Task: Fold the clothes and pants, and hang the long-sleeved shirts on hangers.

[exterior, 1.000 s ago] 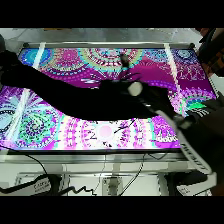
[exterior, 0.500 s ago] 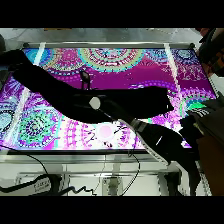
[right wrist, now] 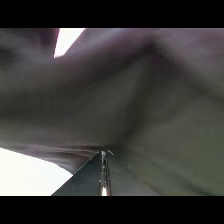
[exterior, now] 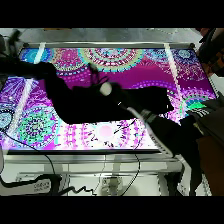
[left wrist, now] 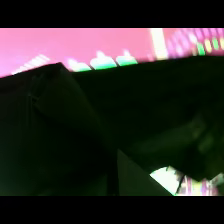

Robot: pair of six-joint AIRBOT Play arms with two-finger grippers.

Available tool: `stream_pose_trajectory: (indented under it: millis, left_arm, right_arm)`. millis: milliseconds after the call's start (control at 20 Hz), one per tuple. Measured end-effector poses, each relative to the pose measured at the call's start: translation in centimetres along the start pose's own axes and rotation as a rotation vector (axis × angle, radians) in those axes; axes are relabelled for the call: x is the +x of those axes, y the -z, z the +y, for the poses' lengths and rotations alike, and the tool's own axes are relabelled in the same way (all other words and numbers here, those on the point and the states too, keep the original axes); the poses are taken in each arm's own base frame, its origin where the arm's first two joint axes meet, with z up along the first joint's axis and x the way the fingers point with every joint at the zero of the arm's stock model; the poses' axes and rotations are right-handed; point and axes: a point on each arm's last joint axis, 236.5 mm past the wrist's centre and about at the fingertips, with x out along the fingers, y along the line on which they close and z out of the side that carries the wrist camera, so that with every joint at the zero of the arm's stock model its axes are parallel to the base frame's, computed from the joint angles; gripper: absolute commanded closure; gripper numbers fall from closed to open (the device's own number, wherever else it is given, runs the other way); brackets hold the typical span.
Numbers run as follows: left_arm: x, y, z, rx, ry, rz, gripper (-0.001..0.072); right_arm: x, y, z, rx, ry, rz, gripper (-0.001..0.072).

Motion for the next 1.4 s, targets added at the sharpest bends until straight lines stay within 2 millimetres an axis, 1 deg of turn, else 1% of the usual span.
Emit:
stream_pose_trajectory:
  millis: [100, 150, 200, 300, 350, 400, 450, 500, 550, 600, 650, 700, 800, 850, 950, 1000, 1050, 1100, 1150, 1200, 1300, 1350, 1400]
  left_arm:
    - [4.1, 1.4, -2.6, 0.053, 0.05, 0.054, 0.0698]
    - [6.2, 2.2, -4.0, 0.082, 0.073, 0.081, 0.0698]
    - [8.4, 3.0, -5.6, 0.112, 0.095, 0.104, 0.0698]
    - [12.5, 4.3, -8.6, 0.176, 0.131, 0.128, 0.0697]
    - [14.4, 5.0, -9.9, 0.212, 0.142, 0.136, 0.0617]
    - [15.8, 5.5, -10.9, 0.245, 0.143, 0.135, 0.031]
    - [17.0, 6.0, -11.4, 0.276, 0.136, 0.14, 0.0047]
    - [18.0, 6.5, -11.5, 0.314, 0.116, 0.147, 0.007]
    - [18.5, 6.8, -11.2, 0.342, 0.088, 0.154, 0.0145]
    - [18.5, 6.9, -10.5, 0.364, 0.053, 0.162, 0.0218]
    - [18.2, 6.9, -9.1, 0.386, 0.004, 0.178, 0.0253]
    - [17.5, 6.9, -7.3, 0.404, -0.05, 0.2, 0.0253]
    - [14.9, 6.5, -2.7, 0.414, -0.169, 0.238, 0.0253]
    - [13.2, 6.1, 0.0, 0.39, -0.222, 0.248, 0.0253]
    - [9.5, 6.0, 5.5, 0.303, -0.311, 0.255, 0.0253]
    - [7.8, 6.6, 8.1, 0.241, -0.327, 0.257, 0.0252]
    - [6.6, 7.4, 10.0, 0.171, -0.319, 0.257, 0.0251]
    - [5.7, 8.7, 11.8, 0.092, -0.294, 0.257, 0.0248]
    - [5.2, 9.9, 13.1, 0.019, -0.262, 0.251, 0.0205]
    - [5.0, 11.1, 14.0, -0.053, -0.22, 0.24, 0.019]
    - [5.6, 13.1, 14.8, -0.18, -0.116, 0.212, 0.019]
    - [6.2, 13.9, 14.8, -0.223, -0.071, 0.2, 0.0156]
    - [7.1, 14.4, 14.7, -0.253, -0.033, 0.193, -0.0003]
  right_arm:
    - [-5.1, -3.1, -2.6, -0.044, 0.07, -0.022, 0.0692]
    - [-8.0, -4.6, -3.9, -0.066, 0.11, -0.039, 0.0692]
    - [-11.1, -6.1, -4.8, -0.09, 0.144, -0.064, 0.0692]
    - [-16.9, -8.1, -6.1, -0.134, 0.21, -0.109, 0.0692]
    - [-19.9, -8.9, -6.6, -0.153, 0.245, -0.131, 0.0691]
    - [-22.6, -9.5, -7.0, -0.169, 0.277, -0.156, 0.0692]
    - [-25.3, -10.0, -7.5, -0.183, 0.312, -0.181, 0.0691]
    - [-27.6, -10.3, -8.0, -0.189, 0.347, -0.2, 0.0692]
    - [-29.8, -10.5, -8.8, -0.195, 0.388, -0.214, 0.0692]
    - [-31.9, -10.6, -9.6, -0.206, 0.431, -0.223, 0.0692]
    - [-33.5, -10.3, -10.7, -0.216, 0.476, -0.211, 0.0692]
    - [-35.1, -9.8, -12.3, -0.218, 0.529, -0.188, 0.0692]
    - [-38.3, -8.9, -15.6, -0.19, 0.614, -0.161, 0.0692]
    - [-39.7, -8.3, -17.4, -0.167, 0.655, -0.149, 0.0692]
    - [-42.2, -6.6, -20.8, -0.109, 0.713, -0.123, 0.0692]
    - [-43.0, -5.4, -22.4, -0.077, 0.73, -0.107, 0.0692]
    - [-43.5, -4.2, -23.8, -0.046, 0.737, -0.089, 0.0692]
    - [-43.6, -2.9, -25.1, -0.016, 0.735, -0.074, 0.0692]
    - [-43.4, -1.7, -26.1, 0.007, 0.727, -0.053, 0.0692]
    - [-42.7, -0.3, -27.1, 0.031, 0.712, -0.023, 0.0692]
    - [-40.8, 1.8, -28.0, 0.069, 0.649, 0.013, 0.0692]
    - [-39.8, 2.6, -28.3, 0.088, 0.618, 0.018, 0.0691]
    - [-38.8, 3.0, -28.5, 0.108, 0.584, 0.012, 0.0692]
